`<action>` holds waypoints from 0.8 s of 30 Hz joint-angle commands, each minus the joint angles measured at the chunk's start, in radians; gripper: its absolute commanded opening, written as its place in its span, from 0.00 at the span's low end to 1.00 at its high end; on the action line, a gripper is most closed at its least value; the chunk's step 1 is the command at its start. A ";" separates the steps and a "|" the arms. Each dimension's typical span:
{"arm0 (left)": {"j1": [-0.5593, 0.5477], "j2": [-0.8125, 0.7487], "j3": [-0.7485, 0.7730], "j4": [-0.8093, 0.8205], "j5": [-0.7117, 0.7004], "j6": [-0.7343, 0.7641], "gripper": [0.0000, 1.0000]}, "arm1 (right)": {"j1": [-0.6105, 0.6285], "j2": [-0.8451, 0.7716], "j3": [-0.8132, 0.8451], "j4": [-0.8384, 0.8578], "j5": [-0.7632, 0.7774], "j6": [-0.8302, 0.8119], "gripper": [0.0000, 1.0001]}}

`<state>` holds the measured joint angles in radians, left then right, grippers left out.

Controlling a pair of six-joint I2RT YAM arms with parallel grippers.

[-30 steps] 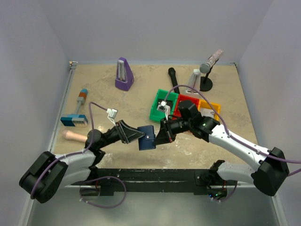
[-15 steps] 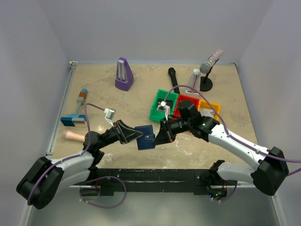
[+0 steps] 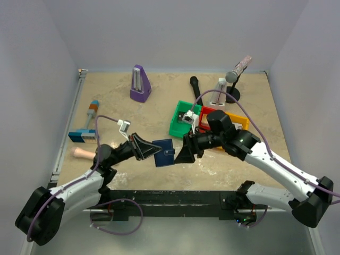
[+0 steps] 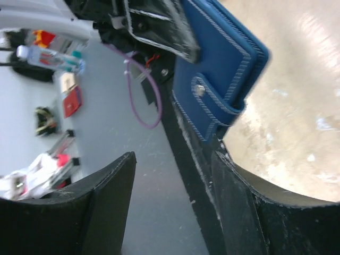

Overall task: Take the credit cards out of the card holder
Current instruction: Open the card holder at the center of the board.

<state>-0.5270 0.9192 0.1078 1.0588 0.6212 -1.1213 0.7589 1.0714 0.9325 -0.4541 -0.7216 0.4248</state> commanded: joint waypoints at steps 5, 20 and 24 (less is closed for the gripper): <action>-0.031 -0.154 0.335 -0.876 -0.227 0.339 0.00 | 0.141 -0.036 0.215 -0.285 0.549 -0.149 0.62; -0.243 -0.069 0.656 -1.418 -0.698 0.166 0.00 | 0.345 0.199 0.454 -0.347 1.073 -0.132 0.63; -0.287 -0.043 0.730 -1.461 -0.738 0.137 0.00 | 0.368 0.245 0.489 -0.333 1.081 -0.129 0.62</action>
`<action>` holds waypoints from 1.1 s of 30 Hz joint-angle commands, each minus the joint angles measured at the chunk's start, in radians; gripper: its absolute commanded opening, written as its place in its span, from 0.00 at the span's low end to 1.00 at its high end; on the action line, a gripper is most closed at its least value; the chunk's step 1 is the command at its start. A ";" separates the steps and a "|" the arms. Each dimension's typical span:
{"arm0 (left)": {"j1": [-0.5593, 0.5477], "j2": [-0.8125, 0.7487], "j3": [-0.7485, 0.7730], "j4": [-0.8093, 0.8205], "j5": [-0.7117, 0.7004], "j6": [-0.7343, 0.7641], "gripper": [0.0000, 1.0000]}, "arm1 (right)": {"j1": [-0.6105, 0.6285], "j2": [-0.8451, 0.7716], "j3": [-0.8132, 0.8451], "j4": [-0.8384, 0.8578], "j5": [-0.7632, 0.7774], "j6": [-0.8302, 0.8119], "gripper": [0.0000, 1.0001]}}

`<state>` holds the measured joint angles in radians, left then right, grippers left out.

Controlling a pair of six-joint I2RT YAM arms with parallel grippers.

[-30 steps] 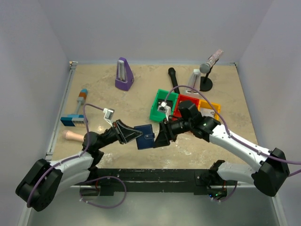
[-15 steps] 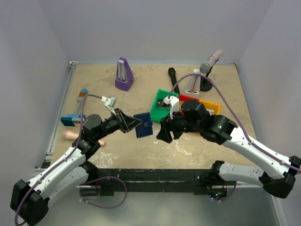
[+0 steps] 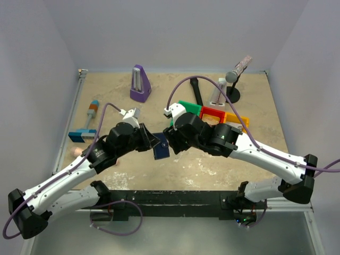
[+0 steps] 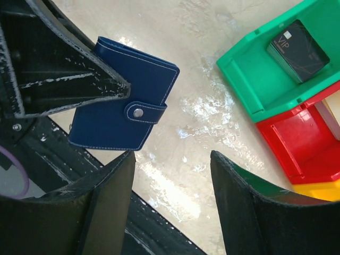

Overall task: Take the credit cards out of the card holder
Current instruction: Open the card holder at the center of the board.

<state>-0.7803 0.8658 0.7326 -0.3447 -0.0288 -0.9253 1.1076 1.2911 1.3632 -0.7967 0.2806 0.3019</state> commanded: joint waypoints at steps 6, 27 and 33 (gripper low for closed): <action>-0.050 0.009 0.116 -0.068 -0.102 -0.107 0.00 | 0.038 0.074 0.086 0.013 0.074 -0.004 0.61; -0.057 -0.021 0.079 -0.063 -0.076 -0.270 0.00 | 0.069 0.160 0.113 0.030 0.107 0.016 0.58; -0.057 -0.027 0.077 -0.057 -0.053 -0.303 0.00 | 0.069 0.163 0.097 0.034 0.132 0.019 0.57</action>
<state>-0.8330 0.8612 0.8055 -0.4435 -0.1139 -1.1732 1.1713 1.4601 1.4399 -0.7910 0.3599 0.3065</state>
